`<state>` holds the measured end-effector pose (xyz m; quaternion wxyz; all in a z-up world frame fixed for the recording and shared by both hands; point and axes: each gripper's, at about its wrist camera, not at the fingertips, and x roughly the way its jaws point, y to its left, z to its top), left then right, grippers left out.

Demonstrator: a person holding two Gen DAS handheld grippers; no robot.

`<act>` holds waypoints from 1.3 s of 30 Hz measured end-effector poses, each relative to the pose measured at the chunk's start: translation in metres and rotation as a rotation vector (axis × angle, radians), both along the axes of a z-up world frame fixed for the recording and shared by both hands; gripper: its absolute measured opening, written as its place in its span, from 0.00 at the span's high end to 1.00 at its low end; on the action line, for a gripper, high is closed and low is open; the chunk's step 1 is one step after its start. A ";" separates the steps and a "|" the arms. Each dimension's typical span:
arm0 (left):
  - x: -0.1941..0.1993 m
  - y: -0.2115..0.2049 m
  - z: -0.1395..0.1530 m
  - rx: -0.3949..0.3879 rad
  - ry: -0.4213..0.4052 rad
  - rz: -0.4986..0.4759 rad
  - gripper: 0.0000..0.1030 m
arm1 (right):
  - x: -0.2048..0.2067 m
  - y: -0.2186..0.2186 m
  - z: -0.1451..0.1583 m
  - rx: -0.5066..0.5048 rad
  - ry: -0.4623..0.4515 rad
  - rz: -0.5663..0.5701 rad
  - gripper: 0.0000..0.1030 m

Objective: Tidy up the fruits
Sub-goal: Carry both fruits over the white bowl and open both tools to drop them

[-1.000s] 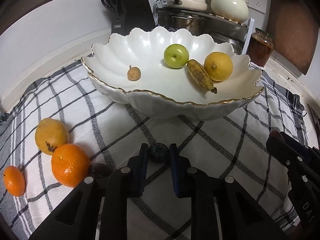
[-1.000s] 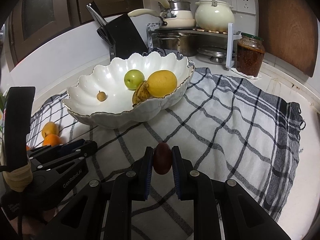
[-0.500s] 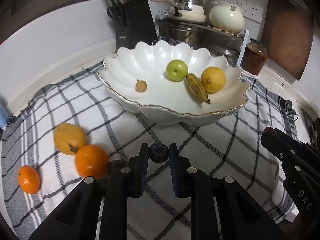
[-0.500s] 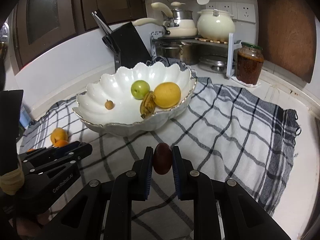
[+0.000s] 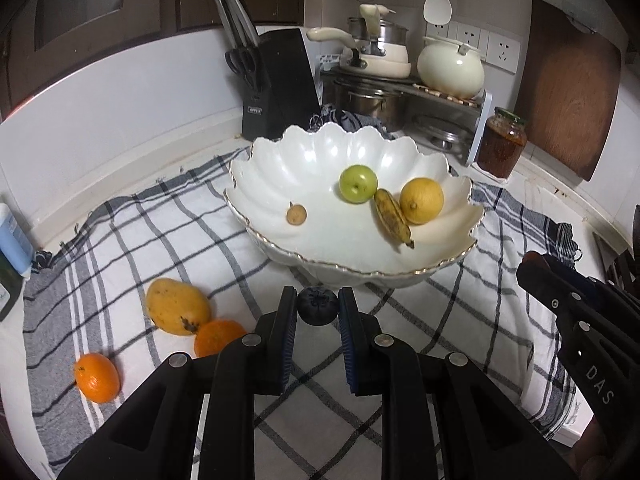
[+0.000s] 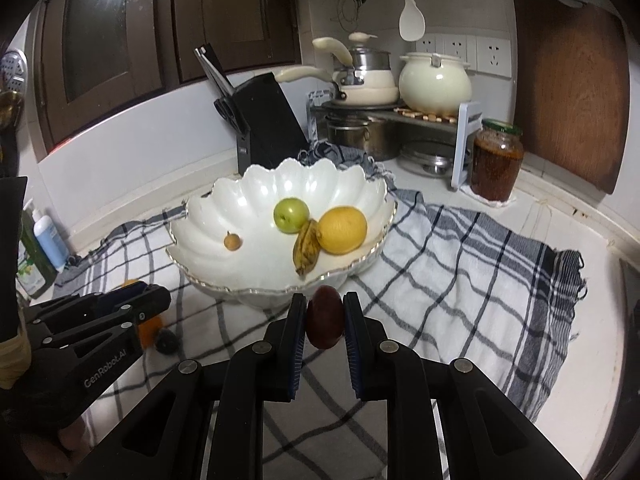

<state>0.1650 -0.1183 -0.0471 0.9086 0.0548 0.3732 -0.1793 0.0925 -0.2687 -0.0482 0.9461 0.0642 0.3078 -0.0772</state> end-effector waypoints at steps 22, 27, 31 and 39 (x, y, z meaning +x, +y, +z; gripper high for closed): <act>0.070 -0.015 0.024 -0.019 -0.033 -0.017 0.79 | 0.075 -0.017 0.021 -0.042 0.002 -0.009 0.80; 0.086 -0.019 0.015 -0.012 -0.006 -0.024 0.79 | 0.092 -0.020 0.008 -0.035 0.038 -0.008 0.80; 0.092 -0.020 0.006 -0.011 0.019 -0.028 0.78 | 0.099 -0.022 -0.001 -0.020 0.059 -0.004 0.80; 0.093 -0.021 0.002 0.009 0.023 -0.028 0.57 | 0.101 -0.026 -0.005 -0.028 0.060 -0.025 0.49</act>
